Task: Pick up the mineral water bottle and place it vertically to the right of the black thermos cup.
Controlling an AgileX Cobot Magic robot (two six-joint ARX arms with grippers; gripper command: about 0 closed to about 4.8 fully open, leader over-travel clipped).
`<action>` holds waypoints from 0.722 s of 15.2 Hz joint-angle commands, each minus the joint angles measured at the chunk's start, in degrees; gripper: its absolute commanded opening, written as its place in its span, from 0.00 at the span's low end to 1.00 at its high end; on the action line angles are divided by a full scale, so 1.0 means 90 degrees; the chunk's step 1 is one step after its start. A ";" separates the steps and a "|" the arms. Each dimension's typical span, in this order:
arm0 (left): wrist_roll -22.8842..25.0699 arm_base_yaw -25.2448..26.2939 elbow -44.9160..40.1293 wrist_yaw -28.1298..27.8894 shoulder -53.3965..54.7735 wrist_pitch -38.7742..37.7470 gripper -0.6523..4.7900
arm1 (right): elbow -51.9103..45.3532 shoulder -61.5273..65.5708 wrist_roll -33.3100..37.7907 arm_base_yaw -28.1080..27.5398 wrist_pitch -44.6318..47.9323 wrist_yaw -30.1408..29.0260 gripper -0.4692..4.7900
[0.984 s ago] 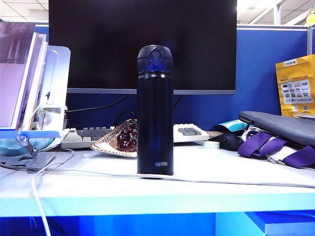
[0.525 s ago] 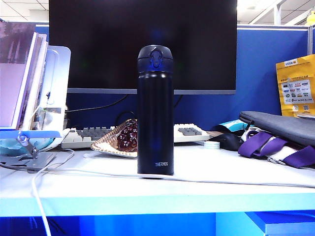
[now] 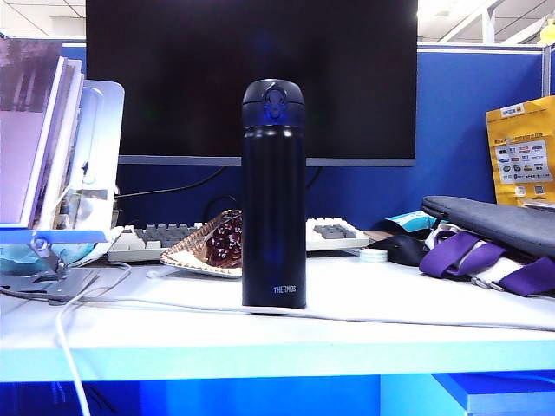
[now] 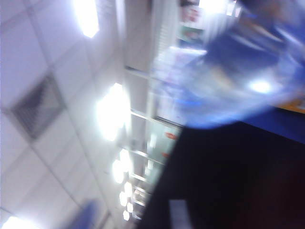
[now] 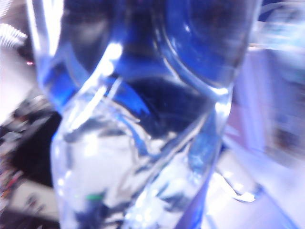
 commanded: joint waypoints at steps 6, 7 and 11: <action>0.1498 -0.0947 0.0029 -0.0364 0.0041 -0.0277 1.00 | 0.0075 0.0012 0.0444 0.0537 0.0840 -0.0323 0.37; 0.1749 -0.1044 0.0029 -0.0493 0.0041 -0.0270 1.00 | 0.0075 0.0034 0.0444 0.0537 0.0826 -0.0335 0.37; 0.2261 -0.1098 0.0029 -0.0699 0.0041 0.0192 1.00 | 0.0075 0.0092 0.0498 0.0537 0.0716 -0.0452 0.37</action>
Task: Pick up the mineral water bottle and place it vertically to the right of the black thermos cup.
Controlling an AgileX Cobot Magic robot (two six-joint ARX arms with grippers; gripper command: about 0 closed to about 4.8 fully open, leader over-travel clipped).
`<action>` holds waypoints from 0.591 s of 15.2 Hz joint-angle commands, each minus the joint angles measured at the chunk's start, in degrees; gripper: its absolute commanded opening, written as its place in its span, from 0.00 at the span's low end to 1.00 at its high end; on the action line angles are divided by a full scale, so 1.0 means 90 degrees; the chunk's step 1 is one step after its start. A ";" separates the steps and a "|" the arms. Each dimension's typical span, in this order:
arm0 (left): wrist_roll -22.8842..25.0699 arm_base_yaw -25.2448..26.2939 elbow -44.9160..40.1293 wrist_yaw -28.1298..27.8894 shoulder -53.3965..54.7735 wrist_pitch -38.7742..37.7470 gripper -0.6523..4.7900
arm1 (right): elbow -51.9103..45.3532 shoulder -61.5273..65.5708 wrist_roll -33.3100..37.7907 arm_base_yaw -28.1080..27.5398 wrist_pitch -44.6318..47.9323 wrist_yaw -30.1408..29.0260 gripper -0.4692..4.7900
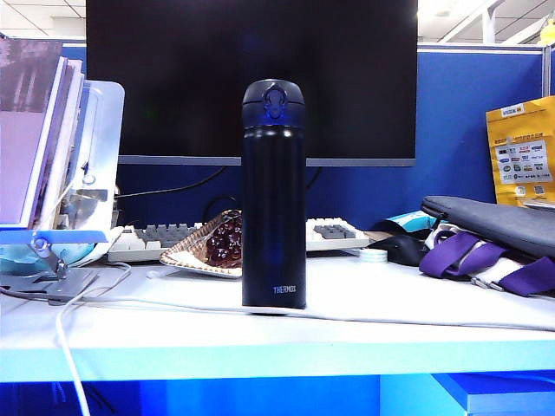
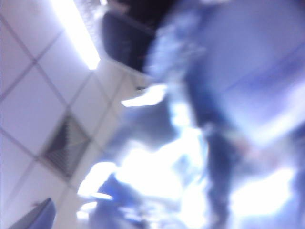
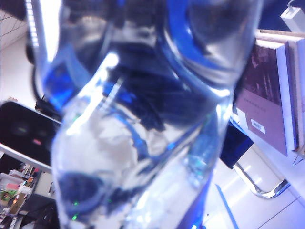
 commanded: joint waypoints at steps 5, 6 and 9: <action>0.0097 -0.0002 0.0024 0.0289 -0.0015 0.0279 1.00 | 0.0078 0.0109 0.0175 0.0019 0.0233 -0.0600 0.37; 0.0097 -0.0005 0.0024 0.0364 -0.0015 0.0255 1.00 | 0.0078 0.0114 0.0175 0.0019 0.0240 -0.0668 0.37; 0.0097 -0.0170 0.0024 0.0818 -0.0015 -0.0029 1.00 | 0.0078 0.0114 0.0294 0.0019 0.0272 -0.0903 0.37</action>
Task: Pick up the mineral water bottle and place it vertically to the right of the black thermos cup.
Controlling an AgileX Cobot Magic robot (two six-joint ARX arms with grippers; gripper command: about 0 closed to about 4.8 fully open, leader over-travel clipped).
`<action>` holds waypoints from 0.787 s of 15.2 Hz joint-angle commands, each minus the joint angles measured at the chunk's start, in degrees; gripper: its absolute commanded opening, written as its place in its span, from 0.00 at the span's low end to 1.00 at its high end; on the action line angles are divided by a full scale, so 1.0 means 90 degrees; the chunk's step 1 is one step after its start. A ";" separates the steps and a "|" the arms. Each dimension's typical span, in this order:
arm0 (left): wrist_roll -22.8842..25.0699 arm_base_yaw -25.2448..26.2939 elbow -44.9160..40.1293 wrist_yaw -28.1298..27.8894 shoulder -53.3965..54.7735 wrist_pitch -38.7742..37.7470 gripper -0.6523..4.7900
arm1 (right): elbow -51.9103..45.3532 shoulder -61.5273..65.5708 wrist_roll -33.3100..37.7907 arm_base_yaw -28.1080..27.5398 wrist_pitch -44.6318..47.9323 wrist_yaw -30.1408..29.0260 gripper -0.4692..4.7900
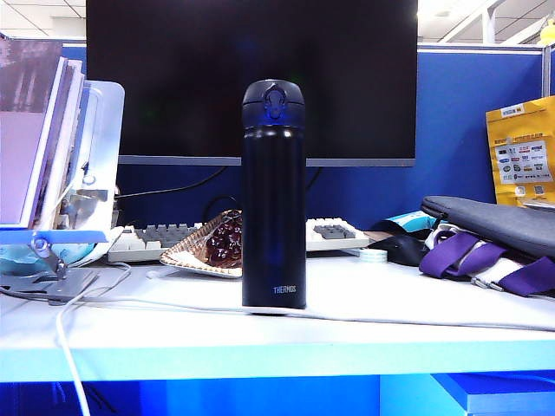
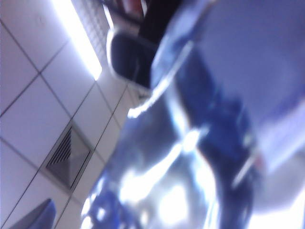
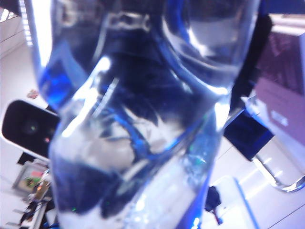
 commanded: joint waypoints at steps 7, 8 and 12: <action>0.0046 -0.0483 0.0032 0.0061 -0.0019 -0.0131 0.56 | 0.0070 -0.0041 0.0296 0.0027 0.0376 -0.0461 0.37; 0.0044 -0.0483 0.0032 0.0034 -0.0019 -0.0066 0.53 | 0.0070 -0.0041 0.0294 0.0027 0.0379 -0.0454 0.37; 0.0017 -0.0481 0.0029 -0.0129 -0.0019 -0.0005 0.15 | 0.0070 -0.0041 0.0287 0.0027 0.0498 -0.0461 0.95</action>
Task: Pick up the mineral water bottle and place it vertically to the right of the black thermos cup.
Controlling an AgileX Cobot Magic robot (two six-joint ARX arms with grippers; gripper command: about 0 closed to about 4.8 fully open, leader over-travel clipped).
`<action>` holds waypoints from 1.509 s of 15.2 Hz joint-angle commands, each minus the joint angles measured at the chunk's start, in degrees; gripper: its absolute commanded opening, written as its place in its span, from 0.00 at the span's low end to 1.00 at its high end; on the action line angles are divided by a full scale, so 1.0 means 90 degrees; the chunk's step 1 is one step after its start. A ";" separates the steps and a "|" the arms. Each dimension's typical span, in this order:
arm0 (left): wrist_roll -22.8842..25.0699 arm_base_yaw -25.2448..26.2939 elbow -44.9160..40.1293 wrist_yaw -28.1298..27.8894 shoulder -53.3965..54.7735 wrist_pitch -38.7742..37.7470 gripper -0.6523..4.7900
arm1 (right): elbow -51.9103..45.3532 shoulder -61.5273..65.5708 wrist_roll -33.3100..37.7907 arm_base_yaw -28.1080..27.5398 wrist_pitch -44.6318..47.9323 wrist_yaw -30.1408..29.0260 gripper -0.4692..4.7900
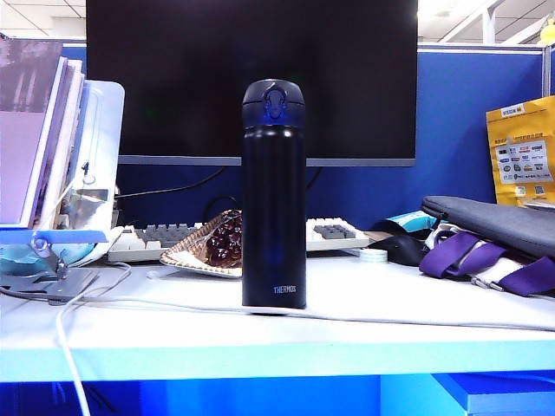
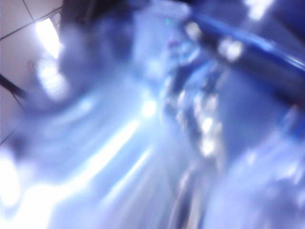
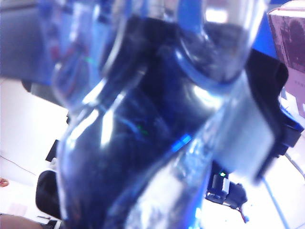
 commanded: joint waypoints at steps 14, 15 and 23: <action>-0.2472 0.0000 0.0058 -0.0544 -0.0027 0.0223 0.11 | 0.0036 -0.0051 -0.0226 -0.0032 0.1970 0.0204 1.00; -0.2613 0.0000 0.0058 -0.0554 -0.0027 0.0214 0.11 | 0.0036 -0.0056 -0.0194 -0.0126 0.2064 0.0175 1.00; -0.4398 0.0002 0.0058 -0.0777 -0.0027 -0.0588 0.11 | 0.0036 -0.0418 -0.0287 -0.1413 0.2487 0.0206 1.00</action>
